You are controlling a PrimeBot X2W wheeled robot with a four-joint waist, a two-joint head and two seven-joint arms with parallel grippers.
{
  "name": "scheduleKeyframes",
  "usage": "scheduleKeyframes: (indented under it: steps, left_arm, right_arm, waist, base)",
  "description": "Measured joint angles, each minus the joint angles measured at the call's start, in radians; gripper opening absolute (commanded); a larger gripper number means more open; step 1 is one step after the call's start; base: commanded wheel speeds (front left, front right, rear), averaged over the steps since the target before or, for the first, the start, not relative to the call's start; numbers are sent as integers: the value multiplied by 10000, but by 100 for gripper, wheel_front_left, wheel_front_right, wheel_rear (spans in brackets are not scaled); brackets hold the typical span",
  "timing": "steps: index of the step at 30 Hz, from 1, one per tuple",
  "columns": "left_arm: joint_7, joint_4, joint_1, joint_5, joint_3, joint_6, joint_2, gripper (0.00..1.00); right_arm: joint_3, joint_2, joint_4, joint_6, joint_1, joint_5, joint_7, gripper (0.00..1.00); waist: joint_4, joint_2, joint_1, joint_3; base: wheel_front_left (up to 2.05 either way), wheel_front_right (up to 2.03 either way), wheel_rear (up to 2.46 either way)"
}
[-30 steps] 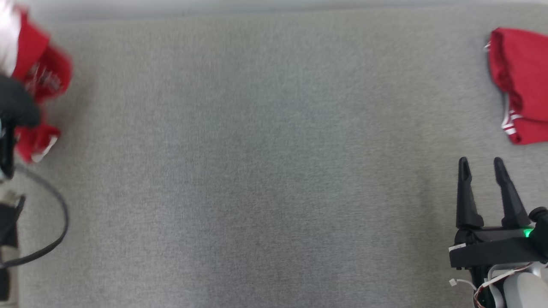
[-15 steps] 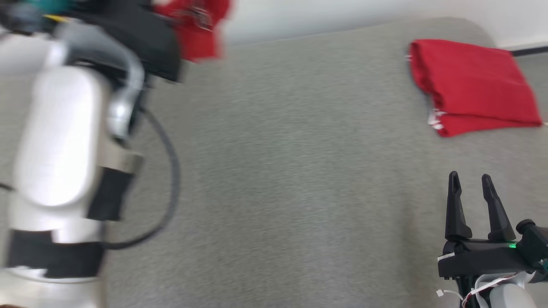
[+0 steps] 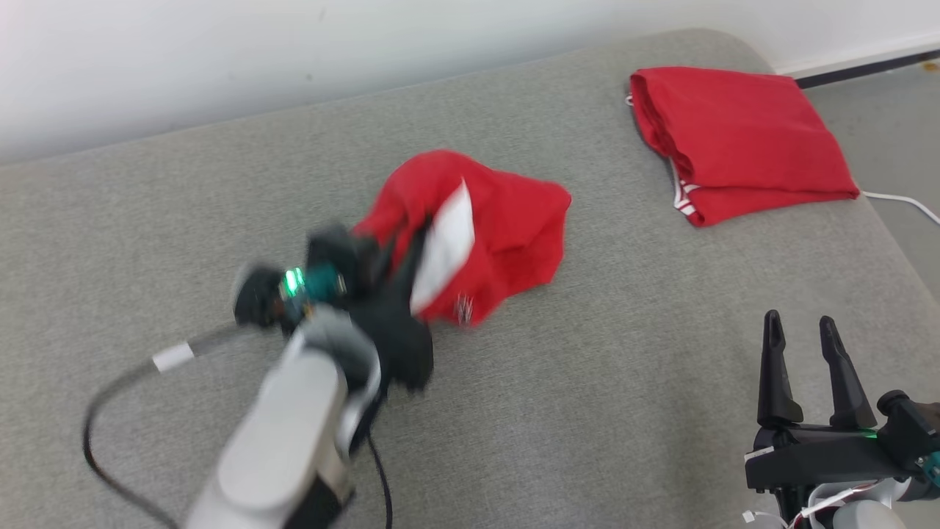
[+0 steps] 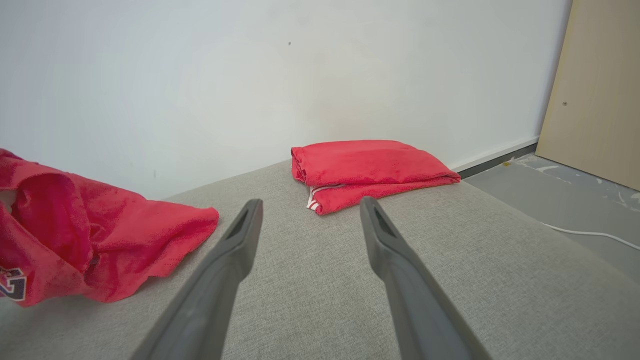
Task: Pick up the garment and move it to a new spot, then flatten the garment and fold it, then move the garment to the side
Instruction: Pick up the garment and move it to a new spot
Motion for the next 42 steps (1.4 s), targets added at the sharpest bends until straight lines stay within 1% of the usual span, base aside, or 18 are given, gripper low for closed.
scheduleKeyframes:
  steps: [4,7,8,9,10,12,15,18,21,24,31,36,42]
  left_arm:
    - [-431,481,1150,31,-489,42,-36,0]
    - [-652,771,1656,15,-780,96,-90,0]
    - [-761,865,1773,21,-903,105,-94,7]
    - [-861,926,1862,29,-1020,115,-104,74]
    - [-1005,957,1949,27,-1081,115,-123,100]
    - [-1630,853,1998,-48,-1151,113,-142,100]
    - [-2176,514,1965,-182,-1045,284,-171,100]
    - [-2372,238,1950,-171,-834,483,-138,100]
    - [-2437,-31,2027,-142,-495,639,123,100]
    - [-2464,-546,2431,-134,0,817,462,100]
    - [-2472,-2564,3949,301,1542,1200,1045,100]
    - [-2472,-3595,5221,525,2560,1231,1080,100]
    - [-2472,-4159,6427,754,3457,1118,796,100]
  right_arm:
    - [33,-46,58,0,-4,-10,2,100]
    - [144,-109,73,0,-9,-19,2,100]
    - [186,-115,73,0,-10,-21,2,100]
    - [224,-130,77,0,-14,-21,2,100]
    - [265,-142,73,0,-17,-21,2,100]
    - [257,-159,69,0,-4,-23,2,100]
    - [132,-245,82,0,187,-81,0,100]
    - [111,-245,69,0,326,-119,2,100]
    - [50,-282,35,0,409,-155,2,100]
    - [46,-288,-19,0,486,-234,0,100]
    - [140,-328,-58,0,692,-257,0,100]
    - [221,-439,-65,0,824,-257,0,100]
    - [449,-554,-59,0,1038,-194,0,100]
  waist:
    - [214,0,1,-15]
    - [400,0,1,-56]
    - [462,0,1,-77]
    - [523,1,1,-100]
    - [581,0,1,-126]
    - [703,0,1,-200]
    - [937,0,1,-365]
    - [1205,0,1,-554]
    - [1482,0,1,-745]
    - [1752,0,1,-939]
    - [2274,0,0,-1348]
    - [2517,0,0,-1589]
    - [2747,0,1,-1817]
  base:
    - [0,0,0]
    - [0,0,0]
    - [0,0,0]
    - [0,0,0]
    - [0,0,0]
    - [0,0,0]
    - [0,0,0]
    - [0,0,0]
    - [0,0,0]
    - [0,0,0]
    - [0,0,0]
    - [0,0,0]
    - [0,0,0]
